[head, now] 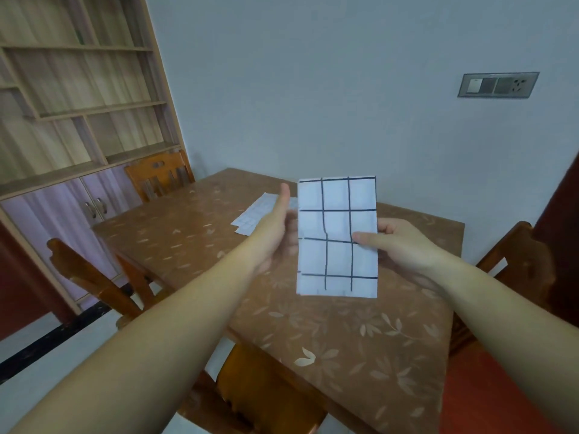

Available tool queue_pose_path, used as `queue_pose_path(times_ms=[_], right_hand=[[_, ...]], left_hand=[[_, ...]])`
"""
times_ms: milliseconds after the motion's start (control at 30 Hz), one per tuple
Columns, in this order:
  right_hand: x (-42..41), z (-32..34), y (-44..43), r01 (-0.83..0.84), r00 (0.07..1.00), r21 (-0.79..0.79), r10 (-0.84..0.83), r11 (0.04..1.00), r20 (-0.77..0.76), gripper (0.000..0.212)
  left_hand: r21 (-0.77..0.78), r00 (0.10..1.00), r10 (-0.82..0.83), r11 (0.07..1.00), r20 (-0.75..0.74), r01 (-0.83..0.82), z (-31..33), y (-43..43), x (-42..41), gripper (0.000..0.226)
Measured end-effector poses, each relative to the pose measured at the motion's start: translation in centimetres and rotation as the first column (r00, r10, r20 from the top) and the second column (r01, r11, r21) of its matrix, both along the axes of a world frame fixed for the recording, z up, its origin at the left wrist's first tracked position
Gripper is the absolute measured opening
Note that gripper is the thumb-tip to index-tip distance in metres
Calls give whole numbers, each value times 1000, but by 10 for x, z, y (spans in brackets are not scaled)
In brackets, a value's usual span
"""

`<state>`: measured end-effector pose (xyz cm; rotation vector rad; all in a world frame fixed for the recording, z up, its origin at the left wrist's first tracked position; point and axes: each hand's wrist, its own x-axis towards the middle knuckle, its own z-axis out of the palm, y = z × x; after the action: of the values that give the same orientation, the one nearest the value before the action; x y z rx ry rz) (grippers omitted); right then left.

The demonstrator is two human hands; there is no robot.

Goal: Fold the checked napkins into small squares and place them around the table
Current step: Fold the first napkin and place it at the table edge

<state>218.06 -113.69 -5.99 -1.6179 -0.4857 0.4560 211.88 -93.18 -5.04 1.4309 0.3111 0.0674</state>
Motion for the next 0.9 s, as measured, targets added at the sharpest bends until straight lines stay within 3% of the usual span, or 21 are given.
queue_pose_path(times_ms=[33, 100, 200, 433, 700, 800, 900], right_hand=[[1, -1, -1, 23, 1000, 10, -23, 1000, -15, 22], [3, -6, -4, 56, 998, -9, -56, 998, -33, 22], [7, -15, -9, 57, 996, -71, -62, 996, -67, 21], [13, -23, -28, -33, 988, -140, 11, 990, -157, 26], [19, -26, -34, -58, 973, 105, 80, 993, -218, 31], [21, -23, -34, -36, 970, 157, 72, 987, -231, 33], [21, -20, -32, -41, 972, 156, 76, 987, -222, 49]], left_hand=[[3, 998, -65, 998, -25, 65, -8, 0, 0, 69], [101, 989, -149, 984, -12, 150, -18, -3, -1, 40], [174, 988, -150, 974, 24, 144, -25, -8, 0, 12], [211, 986, -164, 964, 0, 160, -29, -8, 4, 20], [-54, 979, -204, 977, 14, 204, -29, -11, 3, 23], [-99, 977, -211, 972, 30, 213, -29, -10, 4, 19], [-94, 980, -199, 975, 20, 200, -29, -6, 6, 28]])
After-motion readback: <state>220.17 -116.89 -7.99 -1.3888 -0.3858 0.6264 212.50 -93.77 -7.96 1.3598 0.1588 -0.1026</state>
